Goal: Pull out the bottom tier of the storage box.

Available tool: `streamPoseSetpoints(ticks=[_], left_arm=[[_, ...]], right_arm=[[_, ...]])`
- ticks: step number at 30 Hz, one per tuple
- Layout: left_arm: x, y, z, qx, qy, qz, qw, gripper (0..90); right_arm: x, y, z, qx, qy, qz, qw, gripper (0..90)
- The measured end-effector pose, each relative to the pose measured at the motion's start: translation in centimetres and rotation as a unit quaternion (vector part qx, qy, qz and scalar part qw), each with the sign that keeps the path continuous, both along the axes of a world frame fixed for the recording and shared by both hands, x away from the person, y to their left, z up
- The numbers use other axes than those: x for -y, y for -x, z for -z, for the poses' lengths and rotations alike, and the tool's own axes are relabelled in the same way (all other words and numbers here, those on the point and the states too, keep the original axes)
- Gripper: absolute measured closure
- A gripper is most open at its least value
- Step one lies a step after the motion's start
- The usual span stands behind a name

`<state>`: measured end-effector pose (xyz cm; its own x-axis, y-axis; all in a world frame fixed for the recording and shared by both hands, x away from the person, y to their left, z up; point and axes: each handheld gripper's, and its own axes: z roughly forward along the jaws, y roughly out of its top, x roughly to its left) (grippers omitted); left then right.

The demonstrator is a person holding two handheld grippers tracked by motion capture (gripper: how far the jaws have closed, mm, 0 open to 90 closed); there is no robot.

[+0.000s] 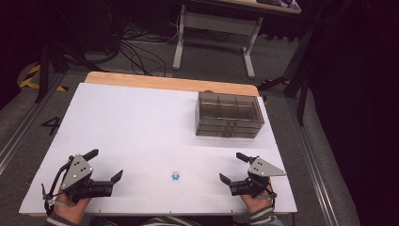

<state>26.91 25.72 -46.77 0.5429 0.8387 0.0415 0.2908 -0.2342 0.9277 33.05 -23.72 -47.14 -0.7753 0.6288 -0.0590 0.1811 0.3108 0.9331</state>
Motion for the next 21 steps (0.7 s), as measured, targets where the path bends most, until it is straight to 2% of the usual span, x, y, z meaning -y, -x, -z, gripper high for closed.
streamPoseSetpoints(ticks=[21], left_arm=[[-0.03,0.07,-0.09,0.003,0.005,0.008,1.0,0.0]], right_arm=[[-0.33,0.13,0.0,-0.004,0.011,-0.005,0.9999,4.2]])
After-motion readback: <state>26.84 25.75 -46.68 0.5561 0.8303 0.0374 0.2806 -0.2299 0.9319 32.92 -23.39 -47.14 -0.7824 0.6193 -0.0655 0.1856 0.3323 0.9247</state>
